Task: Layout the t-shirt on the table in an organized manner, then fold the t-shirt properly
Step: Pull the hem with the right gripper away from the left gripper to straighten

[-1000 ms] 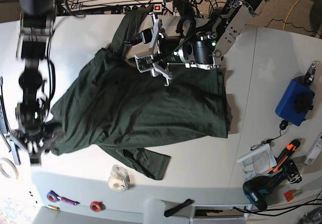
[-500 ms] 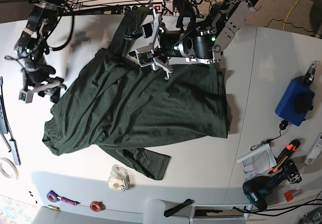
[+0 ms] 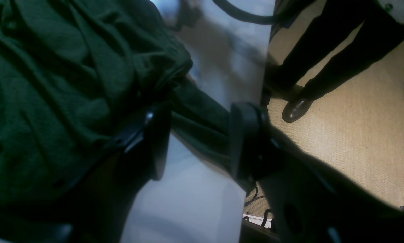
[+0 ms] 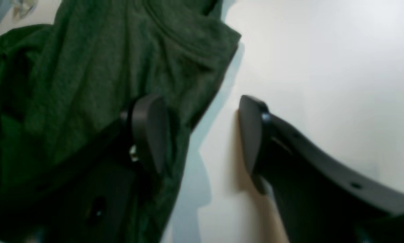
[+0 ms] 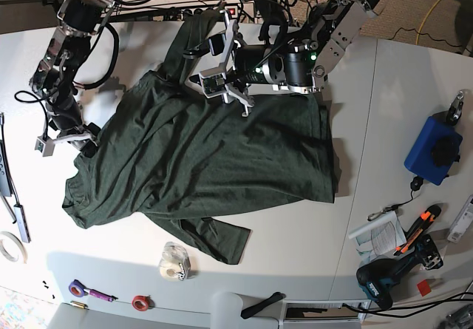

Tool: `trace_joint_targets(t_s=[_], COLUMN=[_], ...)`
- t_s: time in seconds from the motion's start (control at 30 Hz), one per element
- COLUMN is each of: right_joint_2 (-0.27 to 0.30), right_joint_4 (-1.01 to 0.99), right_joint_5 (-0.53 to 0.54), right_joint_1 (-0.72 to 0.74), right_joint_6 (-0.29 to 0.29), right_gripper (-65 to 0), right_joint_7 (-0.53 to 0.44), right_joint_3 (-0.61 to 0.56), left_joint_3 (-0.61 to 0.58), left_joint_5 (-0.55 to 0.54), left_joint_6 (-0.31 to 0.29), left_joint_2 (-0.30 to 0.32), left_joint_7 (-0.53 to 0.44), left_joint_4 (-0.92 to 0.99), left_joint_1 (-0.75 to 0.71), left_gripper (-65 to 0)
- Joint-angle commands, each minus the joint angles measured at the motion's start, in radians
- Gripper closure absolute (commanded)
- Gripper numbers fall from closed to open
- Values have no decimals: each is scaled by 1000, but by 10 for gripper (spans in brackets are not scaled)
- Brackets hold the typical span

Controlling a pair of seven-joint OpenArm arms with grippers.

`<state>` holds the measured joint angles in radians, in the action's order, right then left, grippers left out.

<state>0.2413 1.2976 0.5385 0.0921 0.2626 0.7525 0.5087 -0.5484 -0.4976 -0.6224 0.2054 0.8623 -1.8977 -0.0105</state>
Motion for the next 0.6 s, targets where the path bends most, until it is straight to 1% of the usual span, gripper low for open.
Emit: trace_joint_targets(t_s=[0.0,0.07,0.1,0.13,0.3,0.4,0.57], right_joint_2=[17,17,20,23,44,59,88], right_joint_4=[5,3,3,4,46,134,304], right_joint_5=[1,3,4,6,47,43,-1], right_joint_1=[22,24,23,21,2,-40,-119], right_joint_6=[6,18,37,58,122,126,126], right_gripper=[-245,-105,-40,0,0,0,0], right_joint_7=[9,29,37,48,157,181,210], right_joint_3=[2,2,2,2,37,74,145], left_joint_3=[2,2,2,2,2,2,2], left_joint_5=[-18,-18,-18,-18,-17,-17,-18], left_joint_6=[-6,-6,-6,-6,-5,-3,-3], left_joint_2=[-6,-6,-6,-6,-6,-6,-6], left_joint_7=[-26,-25,-25,-25,-24,-24,-25], left_joint_4=[-14,-14,-14,-14,-14,-14,-14], left_joint_1=[11,11,11,10,10,10,10], left_gripper=[-294,-294,-294,-294,-294,-294,-294])
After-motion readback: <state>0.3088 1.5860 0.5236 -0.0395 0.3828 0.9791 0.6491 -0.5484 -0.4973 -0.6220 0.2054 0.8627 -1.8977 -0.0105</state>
